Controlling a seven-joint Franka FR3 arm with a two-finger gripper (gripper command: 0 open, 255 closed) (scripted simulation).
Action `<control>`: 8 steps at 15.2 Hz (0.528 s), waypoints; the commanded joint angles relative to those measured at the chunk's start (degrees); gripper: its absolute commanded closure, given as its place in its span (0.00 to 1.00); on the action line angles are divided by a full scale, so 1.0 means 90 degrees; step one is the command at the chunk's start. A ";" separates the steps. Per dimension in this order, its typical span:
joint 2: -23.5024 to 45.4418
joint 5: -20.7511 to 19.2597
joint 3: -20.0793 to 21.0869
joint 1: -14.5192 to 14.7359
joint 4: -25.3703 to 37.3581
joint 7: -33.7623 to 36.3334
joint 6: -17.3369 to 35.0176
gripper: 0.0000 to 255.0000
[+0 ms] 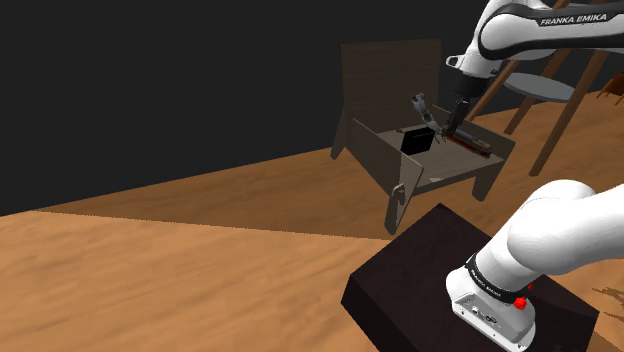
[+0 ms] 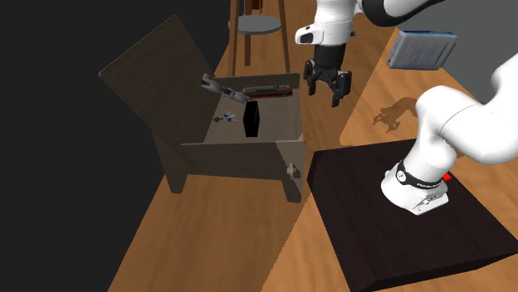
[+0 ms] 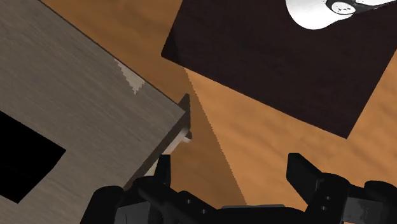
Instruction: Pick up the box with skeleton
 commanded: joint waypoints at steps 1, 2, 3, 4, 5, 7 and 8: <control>0.0347 -0.0102 -0.0324 0.0091 0.0120 -0.0553 0.0242 0.00; 0.0556 -0.0130 -0.0499 0.0145 0.0204 -0.0833 0.0372 0.00; 0.0775 -0.0142 -0.0675 0.0206 0.0297 -0.1117 0.0502 0.00; 0.1006 -0.0136 -0.0852 0.0274 0.0399 -0.1407 0.0631 0.00; 0.1248 -0.0110 -0.1030 0.0348 0.0511 -0.1702 0.0760 0.00; 0.1768 0.0007 -0.1387 0.0511 0.0761 -0.2318 0.1012 0.00; 0.2049 0.0104 -0.1563 0.0596 0.0899 -0.2642 0.1134 0.00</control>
